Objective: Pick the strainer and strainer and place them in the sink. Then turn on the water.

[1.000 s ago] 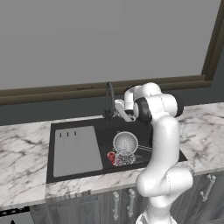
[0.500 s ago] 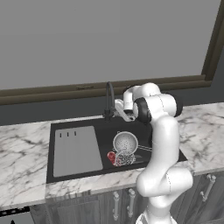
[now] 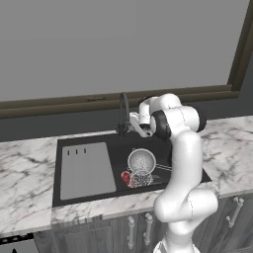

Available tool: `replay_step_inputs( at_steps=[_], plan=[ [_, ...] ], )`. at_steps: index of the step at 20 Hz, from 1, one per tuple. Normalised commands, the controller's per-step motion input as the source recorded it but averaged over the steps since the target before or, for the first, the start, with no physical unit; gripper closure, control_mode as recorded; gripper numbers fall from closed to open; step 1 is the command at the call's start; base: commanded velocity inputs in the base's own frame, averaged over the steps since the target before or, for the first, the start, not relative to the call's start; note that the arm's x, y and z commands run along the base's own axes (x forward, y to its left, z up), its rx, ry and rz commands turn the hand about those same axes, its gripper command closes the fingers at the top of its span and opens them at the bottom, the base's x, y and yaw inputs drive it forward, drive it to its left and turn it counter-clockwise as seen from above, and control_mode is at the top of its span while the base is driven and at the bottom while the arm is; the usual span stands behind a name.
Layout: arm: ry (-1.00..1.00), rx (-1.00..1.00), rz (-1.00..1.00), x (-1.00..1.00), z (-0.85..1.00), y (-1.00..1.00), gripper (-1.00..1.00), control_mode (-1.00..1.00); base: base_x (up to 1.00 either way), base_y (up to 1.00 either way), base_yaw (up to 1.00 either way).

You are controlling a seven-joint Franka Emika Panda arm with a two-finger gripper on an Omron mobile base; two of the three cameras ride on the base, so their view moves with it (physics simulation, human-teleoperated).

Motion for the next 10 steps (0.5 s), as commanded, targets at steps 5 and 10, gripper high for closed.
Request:
replay_step_inputs(
  at_steps=[5,10],
  plan=[
    [-0.02,0.17,-0.16,0.00,-0.08,-0.09,1.00,-1.00,0.00,0.00,0.00],
    [0.00,0.30,-0.27,-0.07,-0.01,-0.22,1.00,-1.00,0.00,0.00,0.00]
  ],
)
